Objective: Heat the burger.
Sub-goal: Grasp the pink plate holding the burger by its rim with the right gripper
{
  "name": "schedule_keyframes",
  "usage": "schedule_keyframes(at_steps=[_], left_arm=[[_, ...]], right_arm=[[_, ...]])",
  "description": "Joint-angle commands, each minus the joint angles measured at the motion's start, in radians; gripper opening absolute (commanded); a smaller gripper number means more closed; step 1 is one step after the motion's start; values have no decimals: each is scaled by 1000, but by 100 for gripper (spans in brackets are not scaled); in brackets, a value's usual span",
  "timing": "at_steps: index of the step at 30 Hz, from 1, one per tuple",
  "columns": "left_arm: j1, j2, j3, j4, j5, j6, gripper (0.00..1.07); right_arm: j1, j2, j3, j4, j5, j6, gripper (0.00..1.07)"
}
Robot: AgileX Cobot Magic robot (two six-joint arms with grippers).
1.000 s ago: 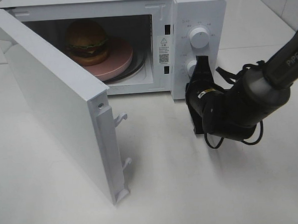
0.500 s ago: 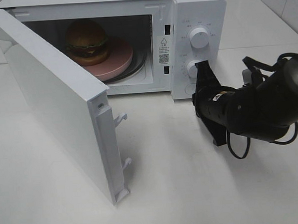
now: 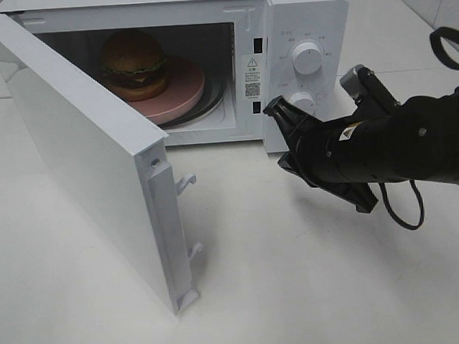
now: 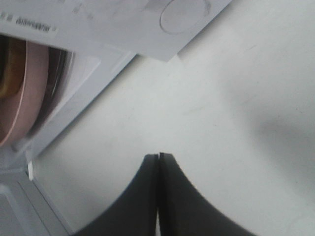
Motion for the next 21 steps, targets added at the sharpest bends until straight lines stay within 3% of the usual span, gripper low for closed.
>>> schedule_keyframes(at_steps=[1, 6, 21], left_arm=[[2, -17, -1, -6, 2, -5, 100], [2, -17, -1, -6, 2, -5, 100], [2, -17, -1, -6, 2, -5, 100]], right_arm=[[-6, -54, 1, -66, 116, -94, 0], [-30, -106, -34, -115, 312, -225, 0], [-41, -117, -319, -328, 878, -722, 2]])
